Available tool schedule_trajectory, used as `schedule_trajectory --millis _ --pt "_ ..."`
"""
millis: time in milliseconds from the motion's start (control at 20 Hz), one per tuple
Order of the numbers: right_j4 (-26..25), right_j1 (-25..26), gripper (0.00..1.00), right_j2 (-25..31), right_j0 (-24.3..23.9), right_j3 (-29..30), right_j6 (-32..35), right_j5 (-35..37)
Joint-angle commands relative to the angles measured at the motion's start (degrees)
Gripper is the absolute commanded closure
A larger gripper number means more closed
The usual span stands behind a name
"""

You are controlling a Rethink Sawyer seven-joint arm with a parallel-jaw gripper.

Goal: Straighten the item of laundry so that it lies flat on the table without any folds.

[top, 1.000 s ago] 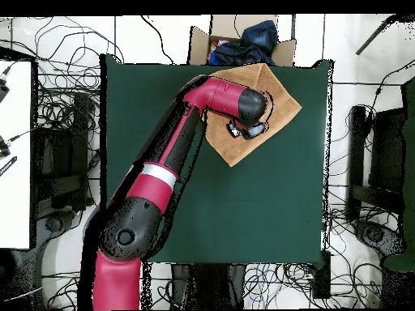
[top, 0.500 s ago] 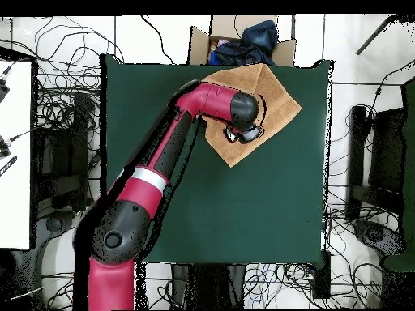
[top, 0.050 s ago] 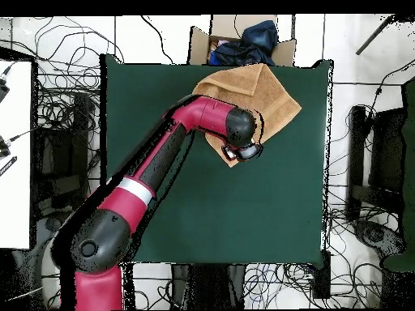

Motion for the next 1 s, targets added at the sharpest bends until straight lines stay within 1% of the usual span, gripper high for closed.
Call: schedule_trajectory --millis 50,200,350,550,800,1000 --pt "2.1 -6.2 1.0 4.3 1.8 8.6 -4.8 -5.7" --pt "2.5 -7.6 1.0 4.9 1.3 7.4 -3.4 -5.8" --pt "3.9 -11.6 1.0 5.4 1.5 7.2 -1.5 -7.0" --pt "6.4 -14.8 1.0 6.9 1.1 5.6 0.0 -5.9" --pt "7.8 -14.7 1.0 8.5 -0.6 2.1 1.1 -4.0" --pt "7.8 -12.8 1.0 9.5 -3.6 -1.9 -1.7 -1.9"
